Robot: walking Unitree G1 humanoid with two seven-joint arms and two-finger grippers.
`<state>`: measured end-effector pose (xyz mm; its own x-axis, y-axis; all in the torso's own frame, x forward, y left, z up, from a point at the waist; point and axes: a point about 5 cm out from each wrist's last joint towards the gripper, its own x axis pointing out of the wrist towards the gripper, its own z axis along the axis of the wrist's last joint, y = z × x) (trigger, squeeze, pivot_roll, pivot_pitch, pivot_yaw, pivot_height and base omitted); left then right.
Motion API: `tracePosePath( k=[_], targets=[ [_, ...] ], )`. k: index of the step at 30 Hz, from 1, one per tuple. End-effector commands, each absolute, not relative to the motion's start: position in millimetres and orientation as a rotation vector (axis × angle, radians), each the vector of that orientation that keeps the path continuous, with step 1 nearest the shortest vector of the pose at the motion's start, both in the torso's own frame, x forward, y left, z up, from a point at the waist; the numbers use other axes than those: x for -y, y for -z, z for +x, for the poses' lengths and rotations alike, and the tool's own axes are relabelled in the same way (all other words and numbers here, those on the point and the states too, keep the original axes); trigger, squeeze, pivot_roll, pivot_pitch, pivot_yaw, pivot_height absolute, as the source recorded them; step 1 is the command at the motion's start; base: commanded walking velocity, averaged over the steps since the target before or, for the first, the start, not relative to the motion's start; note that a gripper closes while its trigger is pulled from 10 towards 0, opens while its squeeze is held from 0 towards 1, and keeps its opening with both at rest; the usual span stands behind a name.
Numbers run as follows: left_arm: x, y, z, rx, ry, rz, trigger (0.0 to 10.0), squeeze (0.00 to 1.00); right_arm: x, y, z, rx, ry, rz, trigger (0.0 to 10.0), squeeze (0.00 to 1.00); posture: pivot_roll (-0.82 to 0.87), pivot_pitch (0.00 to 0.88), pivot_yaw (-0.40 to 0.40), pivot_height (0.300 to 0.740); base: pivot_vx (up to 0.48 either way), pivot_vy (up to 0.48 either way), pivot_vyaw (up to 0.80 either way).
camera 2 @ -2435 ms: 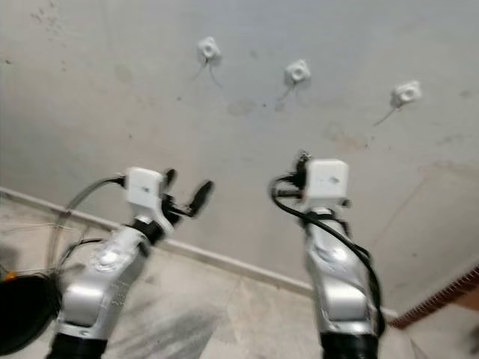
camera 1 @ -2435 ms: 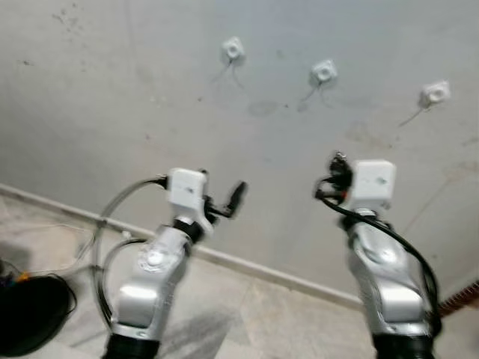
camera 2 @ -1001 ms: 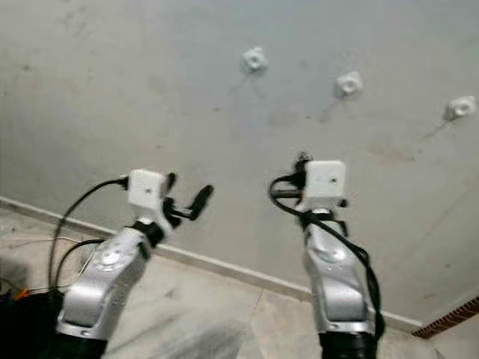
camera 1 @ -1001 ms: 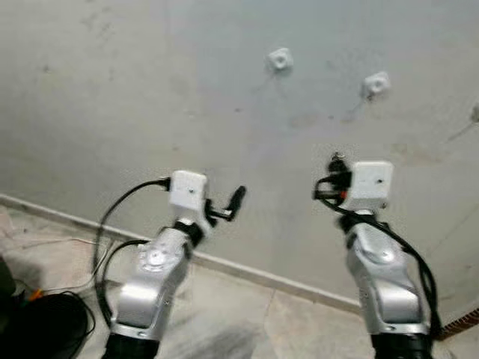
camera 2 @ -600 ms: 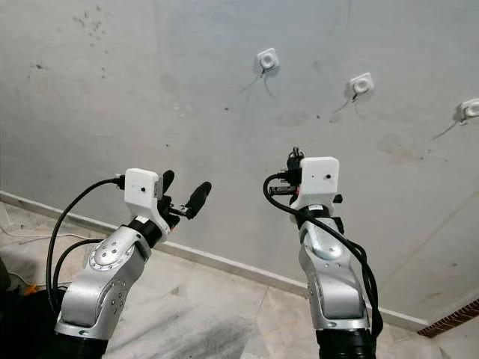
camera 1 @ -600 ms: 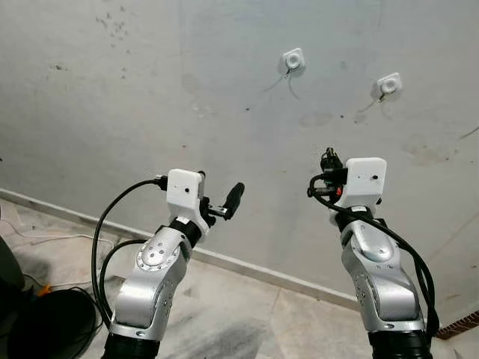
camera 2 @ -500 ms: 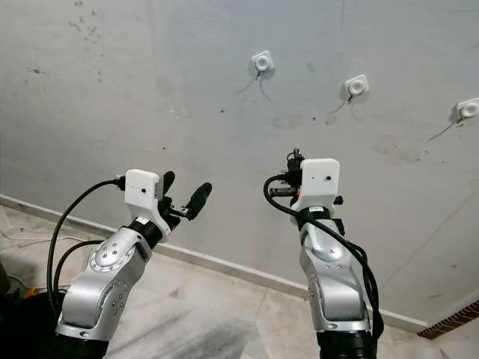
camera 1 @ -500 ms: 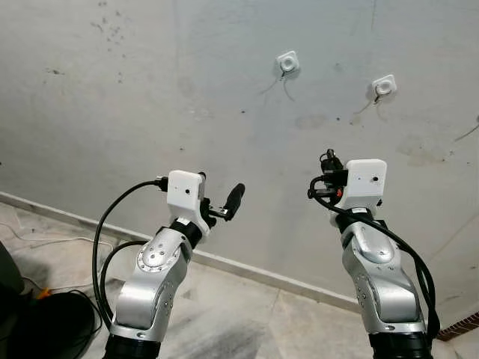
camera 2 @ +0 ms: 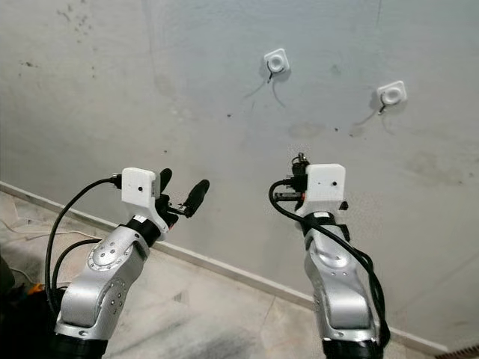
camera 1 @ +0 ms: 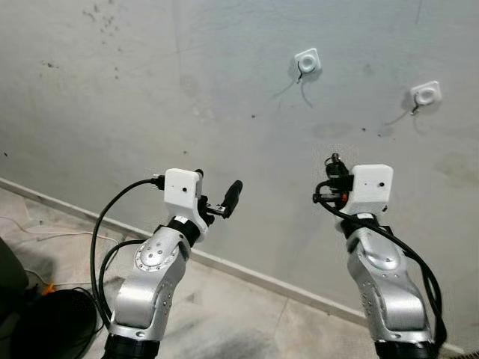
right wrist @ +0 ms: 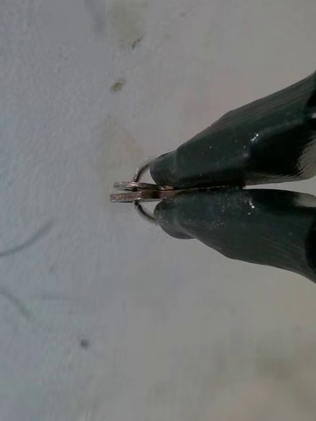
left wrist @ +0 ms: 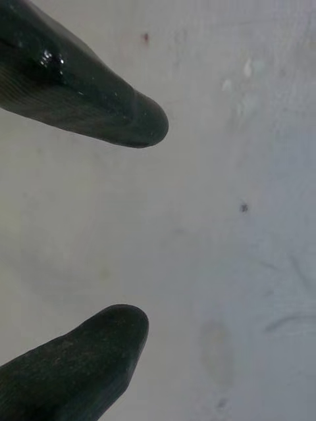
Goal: Hang keys on a hook
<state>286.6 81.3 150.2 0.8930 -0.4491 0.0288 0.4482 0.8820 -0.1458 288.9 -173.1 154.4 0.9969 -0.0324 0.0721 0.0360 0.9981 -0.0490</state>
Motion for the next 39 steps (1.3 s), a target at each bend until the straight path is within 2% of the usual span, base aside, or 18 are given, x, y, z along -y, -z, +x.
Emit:
tracePosePath(
  k=[1, 10, 24, 32, 39],
  targets=[
    [-87.4, -154.8, 287.0, 0.015, 0.459, -0.139, 10.0, 0.0, 167.0, -164.1, 289.0, 0.114, 0.013, -0.044, 10.0, 0.0, 0.11, 0.0, -0.099, 0.74, 0.45, 0.0, 0.0],
    [-88.3, -151.5, 286.2, -0.007, 0.467, -0.132, 10.0, 0.0, 178.2, -160.5, 280.6, 0.107, 0.049, -0.057, 10.0, 0.0, 0.11, 0.0, -0.094, 0.74, 0.415, 0.0, 0.0],
    [-92.7, -151.7, 286.0, 0.001, 0.456, -0.099, 10.0, 0.0, 178.1, -161.3, 278.8, 0.11, 0.055, -0.055, 10.0, 0.0, 0.11, 0.0, -0.078, 0.74, 0.0, 0.0, 0.0],
    [-99.3, -160.8, 287.5, 0.064, 0.42, -0.051, 10.0, 0.0, 164.9, -162.4, 279.1, 0.117, 0.001, -0.03, 10.0, 0.0, 0.12, 0.0, -0.081, 0.74, 0.0, 0.0, 0.0],
    [-108.4, -156.3, 278.6, 0.059, 0.41, -0.01, 10.0, 0.0, 149.5, -170.8, 268.7, 0.162, -0.138, -0.017, 10.0, 0.0, 0.13, 0.0, -0.085, 0.74, 0.0, 0.0, 0.0]
  ],
)
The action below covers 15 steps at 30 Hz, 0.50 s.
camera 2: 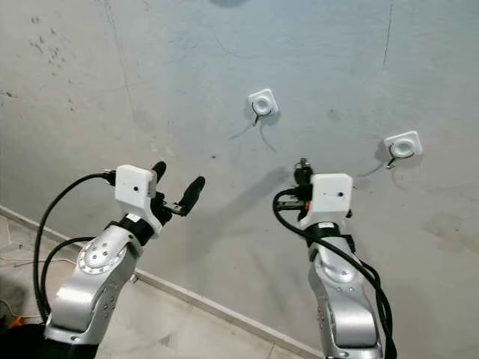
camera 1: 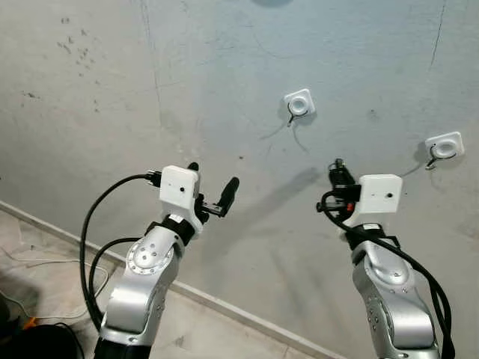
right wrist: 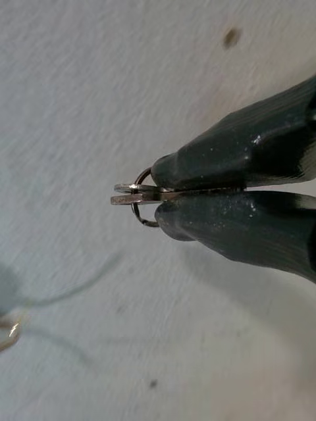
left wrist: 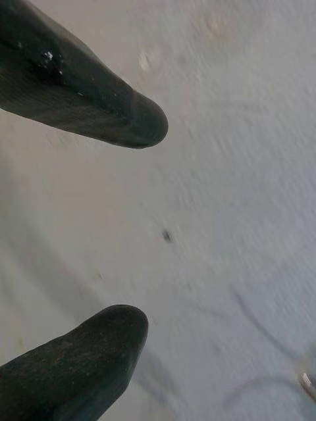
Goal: Hang keys on a hook
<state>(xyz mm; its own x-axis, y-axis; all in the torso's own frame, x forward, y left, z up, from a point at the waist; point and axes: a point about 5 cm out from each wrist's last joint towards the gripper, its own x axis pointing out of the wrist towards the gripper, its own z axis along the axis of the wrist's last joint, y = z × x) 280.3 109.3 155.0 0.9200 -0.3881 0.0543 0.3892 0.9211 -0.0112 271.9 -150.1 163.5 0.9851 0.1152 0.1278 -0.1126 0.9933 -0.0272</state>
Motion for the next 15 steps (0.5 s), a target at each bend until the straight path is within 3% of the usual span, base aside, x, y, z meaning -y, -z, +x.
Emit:
tracePosePath(
  k=[1, 15],
  targets=[
    [-109.0, -155.9, 278.2, 0.058, 0.408, -0.008, 10.0, 0.0, 147.8, -172.4, 266.4, 0.171, -0.159, -0.012, 10.0, 0.0, 0.13, 0.0, -0.084, 0.74, 0.0, 0.0, 0.0],
    [-110.9, -156.8, 272.8, 0.053, 0.401, -0.004, 10.0, 0.0, 110.6, -211.3, 252.3, 0.286, -0.382, 0.056, 10.0, 0.0, 0.13, 0.0, -0.083, 0.74, 0.0, 0.0, 0.0]
  ],
)
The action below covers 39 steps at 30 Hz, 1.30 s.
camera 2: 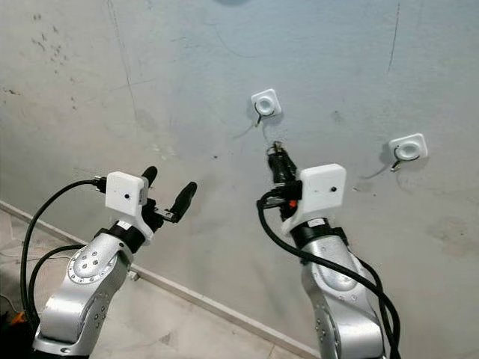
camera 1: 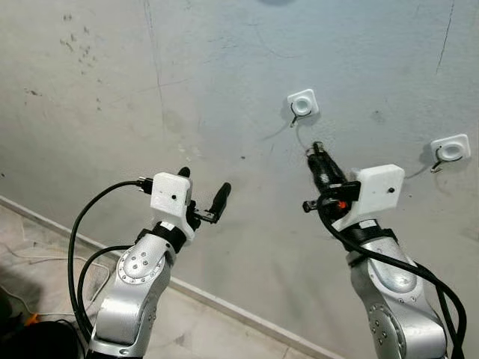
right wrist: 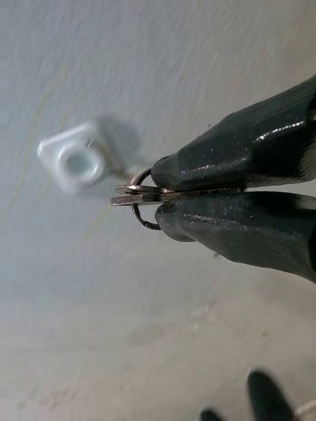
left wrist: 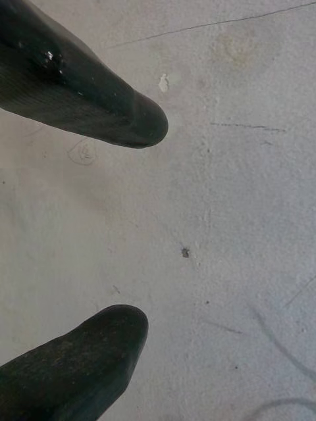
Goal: Hang keys on a hook
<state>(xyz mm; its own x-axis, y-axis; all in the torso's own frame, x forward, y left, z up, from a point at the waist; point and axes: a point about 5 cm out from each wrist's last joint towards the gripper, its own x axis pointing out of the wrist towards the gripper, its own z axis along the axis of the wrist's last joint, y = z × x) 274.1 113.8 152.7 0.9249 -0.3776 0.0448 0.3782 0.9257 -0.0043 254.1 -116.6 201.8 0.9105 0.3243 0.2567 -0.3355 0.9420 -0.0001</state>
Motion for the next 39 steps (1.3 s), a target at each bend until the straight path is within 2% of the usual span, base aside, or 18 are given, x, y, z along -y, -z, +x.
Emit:
tracePosePath(
  k=[1, 8, 16, 29, 39],
  targets=[
    [-110.9, -156.8, 272.8, 0.053, 0.401, -0.004, 10.0, 0.0, 110.6, -211.3, 252.3, 0.286, -0.382, 0.056, 10.0, 0.0, 0.13, 0.0, -0.083, 0.74, 0.0, 0.0, 0.0],
    [-110.8, -156.9, 272.0, 0.048, 0.399, -0.004, 10.0, 0.0, 86.9, -217.8, 260.9, 0.293, -0.473, 0.093, 10.0, 0.0, 0.14, 0.01, -0.084, 0.74, 0.0, 0.0, 0.0],
    [-113.6, -158.5, 270.7, 0.044, 0.393, 0.003, 10.0, 0.0, 70.1, -219.2, 278.1, 0.321, -0.452, 0.1, 10.0, 0.0, 0.16, 0.022, -0.084, 0.74, 0.0, 0.0, 0.0],
    [-115.2, -159.1, 267.6, 0.03, 0.397, 0.01, 10.0, 0.0, 65.2, -217.6, 299.0, 0.351, -0.365, 0.101, 10.0, 0.0, 0.18, 0.035, -0.078, 0.74, 0.0, 0.0, 0.0],
    [-113.5, -158.8, 266.7, 0.025, 0.406, 0.008, 10.0, 0.0, 75.9, -226.3, 304.5, 0.393, -0.316, 0.105, 10.0, 0.0, 0.17, 0.035, -0.078, 0.74, 0.0, 0.0, 0.0]
  ],
)
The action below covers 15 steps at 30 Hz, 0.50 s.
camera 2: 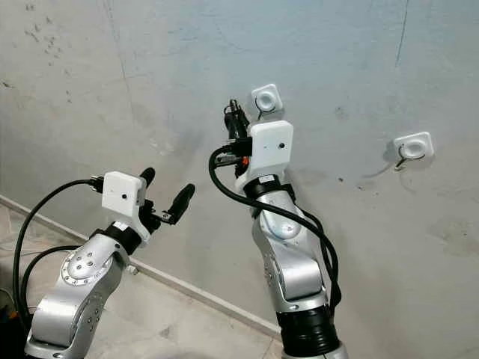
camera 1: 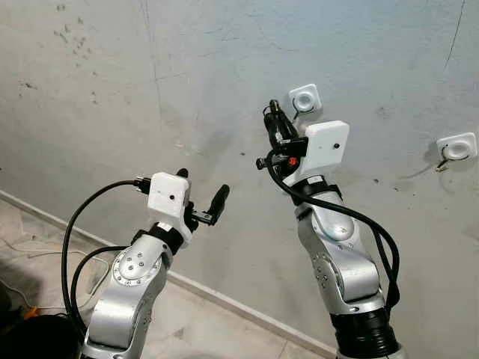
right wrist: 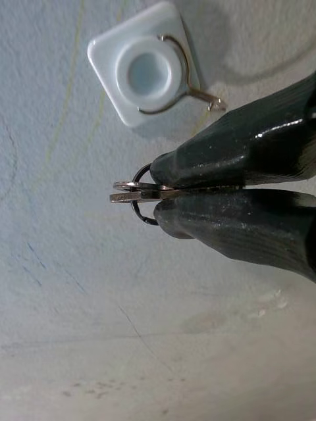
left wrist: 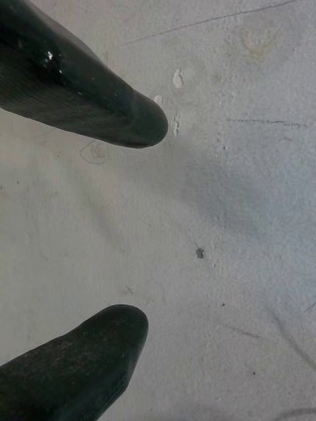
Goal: Hang keys on a hook
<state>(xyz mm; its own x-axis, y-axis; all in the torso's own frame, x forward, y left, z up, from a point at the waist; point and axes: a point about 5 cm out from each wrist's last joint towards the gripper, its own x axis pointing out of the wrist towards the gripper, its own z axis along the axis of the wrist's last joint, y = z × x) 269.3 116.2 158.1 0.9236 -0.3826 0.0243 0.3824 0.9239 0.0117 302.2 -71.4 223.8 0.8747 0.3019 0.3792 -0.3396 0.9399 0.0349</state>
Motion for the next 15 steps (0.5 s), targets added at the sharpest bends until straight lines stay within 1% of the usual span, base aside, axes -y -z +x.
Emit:
tracePosePath(
  k=[1, 8, 15],
  targets=[
    [-113.3, -158.8, 266.6, 0.025, 0.406, 0.008, 10.0, 0.0, 78.0, -226.4, 304.6, 0.394, -0.31, 0.103, 10.0, 0.0, 0.17, 0.035, -0.078, 0.74, 0.0, 0.0, 0.0],
    [-111.8, -158.1, 266.9, 0.024, 0.406, 0.001, 10.0, 0.0, 104.6, -236.7, 301.5, 0.422, -0.25, 0.078, 10.0, 0.0, 0.17, 0.031, -0.083, 0.74, 0.0, 0.0, 0.0],
    [-108.0, -158.5, 268.7, 0.028, 0.417, -0.005, 10.0, 0.0, 116.0, -237.2, 301.9, 0.426, -0.21, 0.059, 10.0, 0.0, 0.15, 0.021, -0.075, 0.74, 0.0, 0.0, 0.0]
  ],
)
